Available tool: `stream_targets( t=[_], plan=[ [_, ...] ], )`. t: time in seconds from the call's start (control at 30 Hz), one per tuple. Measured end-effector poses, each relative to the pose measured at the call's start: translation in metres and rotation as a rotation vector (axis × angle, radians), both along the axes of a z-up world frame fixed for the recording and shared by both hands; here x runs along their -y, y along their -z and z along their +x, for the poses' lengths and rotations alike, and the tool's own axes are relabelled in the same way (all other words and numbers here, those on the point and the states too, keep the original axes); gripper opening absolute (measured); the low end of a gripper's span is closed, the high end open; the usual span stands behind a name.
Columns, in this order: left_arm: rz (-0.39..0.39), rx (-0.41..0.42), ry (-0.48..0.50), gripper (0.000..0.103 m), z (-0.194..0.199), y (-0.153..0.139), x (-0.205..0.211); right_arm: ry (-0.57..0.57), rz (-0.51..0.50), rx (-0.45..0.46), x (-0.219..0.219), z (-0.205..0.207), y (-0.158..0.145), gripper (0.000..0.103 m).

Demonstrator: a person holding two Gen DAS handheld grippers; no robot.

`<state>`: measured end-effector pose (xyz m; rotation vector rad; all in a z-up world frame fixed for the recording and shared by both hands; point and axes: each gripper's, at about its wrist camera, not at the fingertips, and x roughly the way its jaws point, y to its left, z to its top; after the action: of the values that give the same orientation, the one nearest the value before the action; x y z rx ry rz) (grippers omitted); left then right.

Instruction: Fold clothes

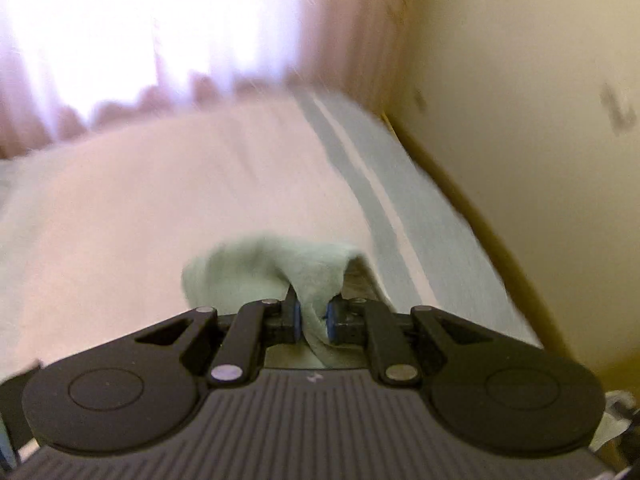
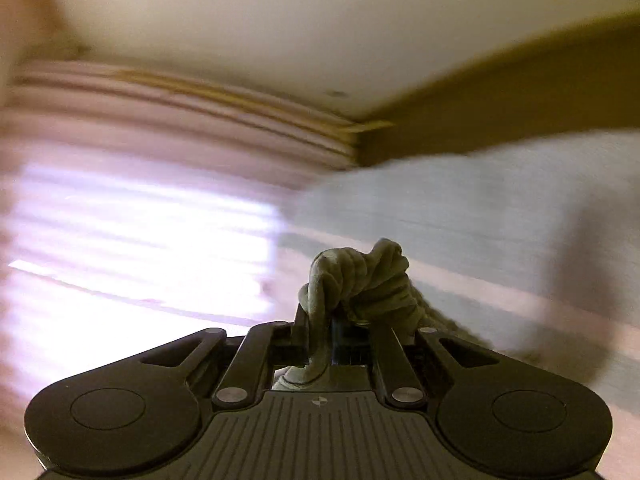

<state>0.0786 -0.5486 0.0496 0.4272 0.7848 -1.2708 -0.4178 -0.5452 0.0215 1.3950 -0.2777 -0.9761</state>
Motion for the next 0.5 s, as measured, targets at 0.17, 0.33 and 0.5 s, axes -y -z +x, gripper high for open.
stream_targets(
  t=[0.17,0.33,0.5],
  plan=[
    [-0.255,-0.051,-0.103,0.010,0.057,-0.078,-0.088,-0.058,-0.351,-0.033,-0.019,0.032,-0.070,0.008],
    [-0.406,-0.139,-0.152,0.014,0.037,-0.068,-0.221,-0.162,-0.425,-0.220,-0.083,-0.003,-0.043,0.016],
    [-0.109,-0.278,-0.305,0.027,-0.017,0.055,-0.338,-0.328,0.106,-0.637,-0.132,-0.061,0.080,0.044]
  ],
)
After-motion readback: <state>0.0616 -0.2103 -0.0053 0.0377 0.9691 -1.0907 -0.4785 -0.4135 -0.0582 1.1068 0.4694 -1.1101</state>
